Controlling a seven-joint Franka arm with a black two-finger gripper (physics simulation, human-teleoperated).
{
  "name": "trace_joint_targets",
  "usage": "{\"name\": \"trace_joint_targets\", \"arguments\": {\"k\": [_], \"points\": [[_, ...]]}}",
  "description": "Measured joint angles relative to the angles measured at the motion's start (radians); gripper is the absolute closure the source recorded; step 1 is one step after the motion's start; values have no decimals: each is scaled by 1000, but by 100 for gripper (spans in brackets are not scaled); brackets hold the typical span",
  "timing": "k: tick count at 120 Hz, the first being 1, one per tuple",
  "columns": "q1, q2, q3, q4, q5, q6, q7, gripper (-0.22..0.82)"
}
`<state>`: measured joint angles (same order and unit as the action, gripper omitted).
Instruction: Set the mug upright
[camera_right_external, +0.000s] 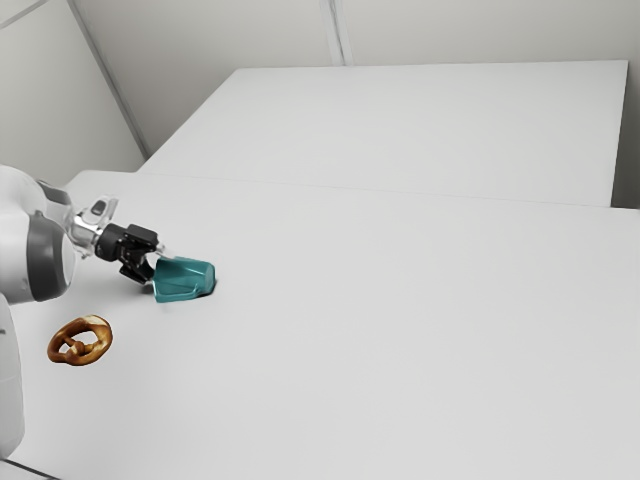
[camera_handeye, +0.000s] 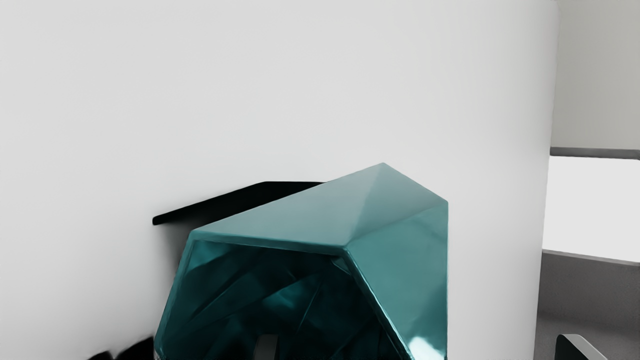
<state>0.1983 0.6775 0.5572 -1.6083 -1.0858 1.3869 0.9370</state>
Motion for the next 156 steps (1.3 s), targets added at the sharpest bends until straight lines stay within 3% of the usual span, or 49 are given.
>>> {"name": "trace_joint_targets", "arguments": {"k": [33,156], "points": [[3,-1,11,-21,-22,-17,21,5],[-3,-5,12,-52,-77,-18,58,61]]}}
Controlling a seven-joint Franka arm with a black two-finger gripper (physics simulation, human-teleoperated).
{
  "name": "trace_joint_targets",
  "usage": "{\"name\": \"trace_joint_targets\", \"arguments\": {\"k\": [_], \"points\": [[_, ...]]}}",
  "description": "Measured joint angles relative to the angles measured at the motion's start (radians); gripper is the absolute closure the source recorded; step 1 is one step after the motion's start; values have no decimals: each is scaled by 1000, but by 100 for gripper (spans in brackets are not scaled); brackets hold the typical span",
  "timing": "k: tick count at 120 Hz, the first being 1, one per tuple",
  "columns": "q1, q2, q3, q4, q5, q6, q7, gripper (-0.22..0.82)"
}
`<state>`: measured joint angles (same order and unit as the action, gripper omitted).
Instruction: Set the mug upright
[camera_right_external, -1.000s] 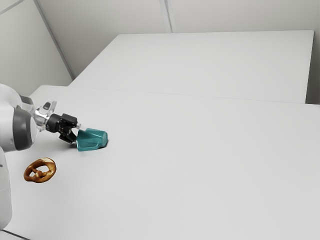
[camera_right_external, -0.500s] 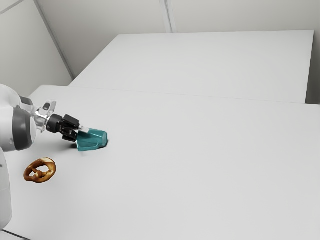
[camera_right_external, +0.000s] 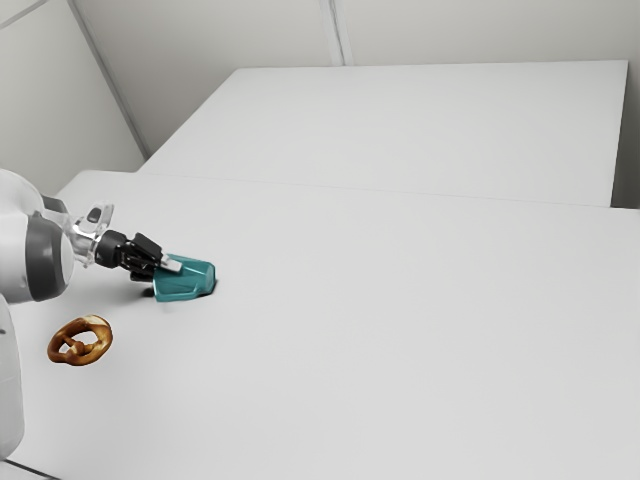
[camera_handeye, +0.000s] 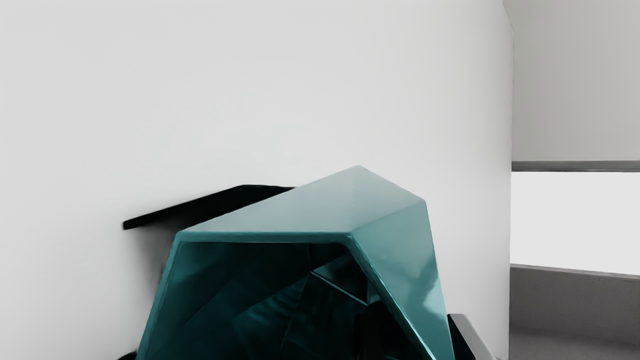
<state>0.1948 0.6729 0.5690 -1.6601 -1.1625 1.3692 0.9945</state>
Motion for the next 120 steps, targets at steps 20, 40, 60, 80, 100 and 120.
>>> {"name": "trace_joint_targets", "arguments": {"k": [20,40,60,80,100,120], "points": [[-3,0,0,0,-7,1,3,68],[-6,-2,0,0,-12,5,9,72],[-9,-21,-3,3,-17,6,13,76],[-20,-74,-19,10,-9,9,15,76],[-84,-159,-51,16,48,60,10,77],[-216,-269,-62,14,251,164,-3,77]]}}
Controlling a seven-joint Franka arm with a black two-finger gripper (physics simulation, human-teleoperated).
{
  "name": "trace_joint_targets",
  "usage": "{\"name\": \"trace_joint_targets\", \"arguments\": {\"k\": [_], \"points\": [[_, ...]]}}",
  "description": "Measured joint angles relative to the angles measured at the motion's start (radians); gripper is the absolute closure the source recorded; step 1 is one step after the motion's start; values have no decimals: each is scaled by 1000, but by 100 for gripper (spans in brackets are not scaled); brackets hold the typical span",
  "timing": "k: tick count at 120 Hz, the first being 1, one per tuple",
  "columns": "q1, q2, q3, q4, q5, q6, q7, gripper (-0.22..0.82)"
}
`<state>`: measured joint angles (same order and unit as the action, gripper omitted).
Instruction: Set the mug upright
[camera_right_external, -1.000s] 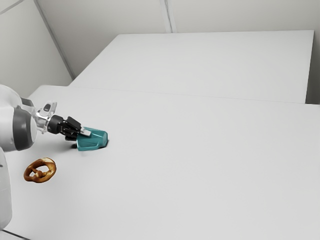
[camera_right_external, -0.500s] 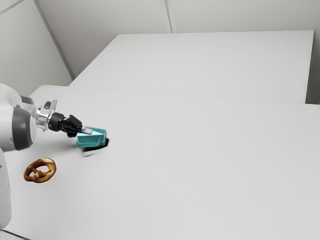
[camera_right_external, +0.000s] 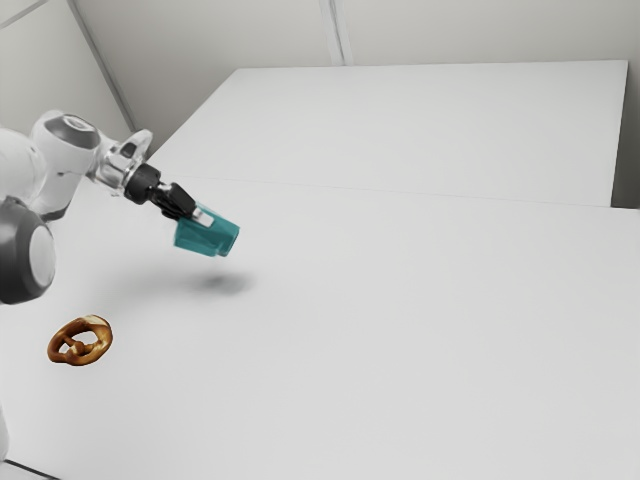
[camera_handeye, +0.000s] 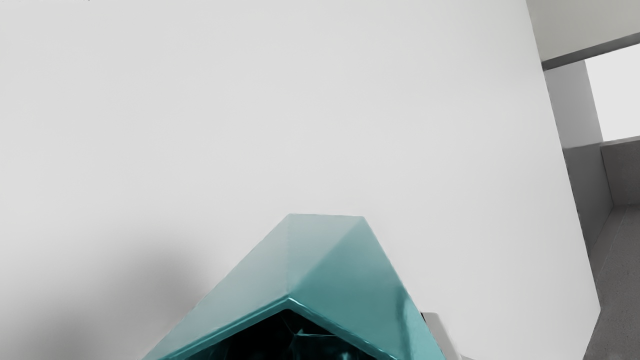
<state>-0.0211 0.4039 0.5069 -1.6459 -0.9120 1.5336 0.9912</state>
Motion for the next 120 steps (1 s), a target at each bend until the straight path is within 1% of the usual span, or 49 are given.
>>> {"name": "trace_joint_targets", "arguments": {"k": [5,17,27,51,66,76,84,99,120], "points": [[-21,-18,-18,-2,65,36,-3,77],[-38,-59,-102,-9,249,135,-14,77],[-59,-111,-147,-58,394,224,-25,78],[-139,-230,-184,-241,668,436,-75,78],[-158,-285,-222,-332,809,535,-125,79],[-172,-308,-253,-366,891,580,-165,79],[-189,-331,-264,-404,945,613,-196,79],[-202,-362,-269,-476,1009,674,-249,79],[-194,-377,-269,-519,1038,725,-309,79]]}}
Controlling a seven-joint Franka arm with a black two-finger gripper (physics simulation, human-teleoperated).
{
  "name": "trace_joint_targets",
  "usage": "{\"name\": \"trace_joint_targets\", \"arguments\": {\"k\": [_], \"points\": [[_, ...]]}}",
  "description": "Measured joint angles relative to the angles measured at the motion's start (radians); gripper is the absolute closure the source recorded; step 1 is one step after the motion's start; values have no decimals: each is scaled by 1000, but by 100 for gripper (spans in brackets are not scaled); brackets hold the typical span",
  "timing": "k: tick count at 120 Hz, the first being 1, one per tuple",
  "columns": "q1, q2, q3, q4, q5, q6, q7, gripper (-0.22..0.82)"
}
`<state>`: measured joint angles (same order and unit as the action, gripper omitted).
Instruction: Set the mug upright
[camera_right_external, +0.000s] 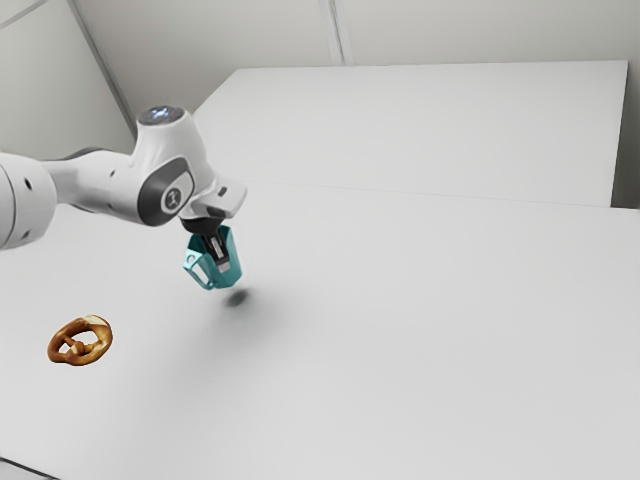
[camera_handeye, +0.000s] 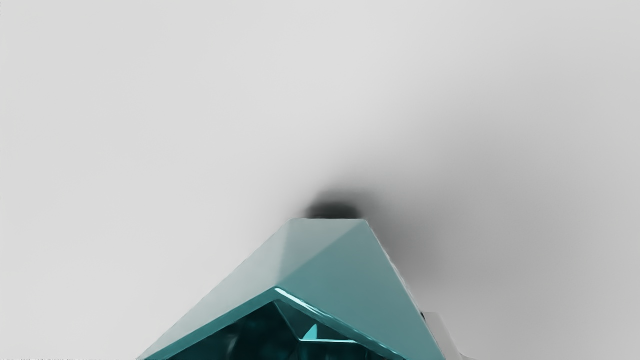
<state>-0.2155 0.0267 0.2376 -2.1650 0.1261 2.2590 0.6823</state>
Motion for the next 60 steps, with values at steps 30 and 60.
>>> {"name": "trace_joint_targets", "arguments": {"k": [30,60], "points": [[15,-11,-6,-47,9,27,-62,79],[4,0,-13,-86,10,70,-103,79]]}}
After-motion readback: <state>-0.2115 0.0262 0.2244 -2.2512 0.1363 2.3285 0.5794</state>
